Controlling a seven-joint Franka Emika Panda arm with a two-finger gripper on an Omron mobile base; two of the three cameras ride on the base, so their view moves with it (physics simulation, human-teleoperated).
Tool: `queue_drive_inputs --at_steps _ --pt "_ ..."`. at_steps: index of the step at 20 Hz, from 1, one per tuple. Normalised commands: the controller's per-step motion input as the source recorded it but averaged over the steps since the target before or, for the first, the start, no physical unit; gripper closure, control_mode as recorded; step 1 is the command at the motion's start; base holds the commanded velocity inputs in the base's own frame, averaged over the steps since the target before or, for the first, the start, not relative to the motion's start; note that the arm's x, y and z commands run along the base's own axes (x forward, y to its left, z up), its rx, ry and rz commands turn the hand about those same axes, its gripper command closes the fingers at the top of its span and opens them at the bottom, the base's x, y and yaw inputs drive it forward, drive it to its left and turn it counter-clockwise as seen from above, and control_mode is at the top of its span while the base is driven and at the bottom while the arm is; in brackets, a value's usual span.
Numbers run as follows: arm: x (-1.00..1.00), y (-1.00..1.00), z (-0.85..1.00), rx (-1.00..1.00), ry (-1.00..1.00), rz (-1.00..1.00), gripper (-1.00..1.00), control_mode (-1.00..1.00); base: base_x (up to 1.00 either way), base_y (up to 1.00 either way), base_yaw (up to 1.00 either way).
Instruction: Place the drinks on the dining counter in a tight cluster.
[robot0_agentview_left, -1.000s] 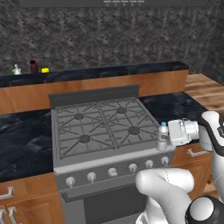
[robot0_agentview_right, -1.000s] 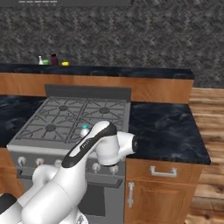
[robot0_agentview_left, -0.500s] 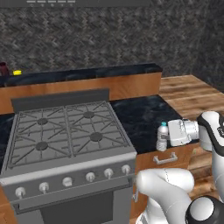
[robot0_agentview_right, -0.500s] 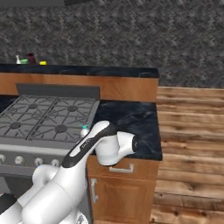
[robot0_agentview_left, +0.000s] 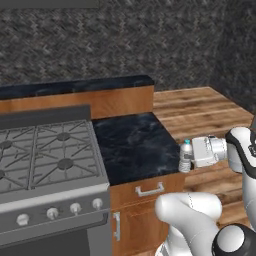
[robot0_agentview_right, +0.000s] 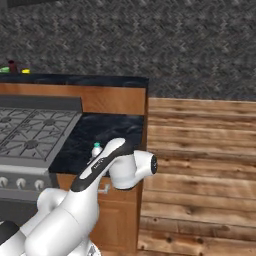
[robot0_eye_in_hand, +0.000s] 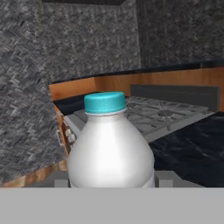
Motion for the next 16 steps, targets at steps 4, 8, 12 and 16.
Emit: queue_drive_inputs --at_steps 4,8,12,16 --pt "0.0 0.0 0.0 0.0 0.0 0.0 1.0 1.0 0.17 -0.72 0.0" --pt "0.0 0.0 0.0 0.0 0.0 0.0 1.0 1.0 0.32 -0.65 0.01" --pt "0.0 0.0 0.0 0.0 0.0 0.0 1.0 1.0 0.43 -0.6 0.01" --pt "0.0 0.0 0.0 0.0 0.0 0.0 1.0 1.0 0.47 -0.56 0.03"
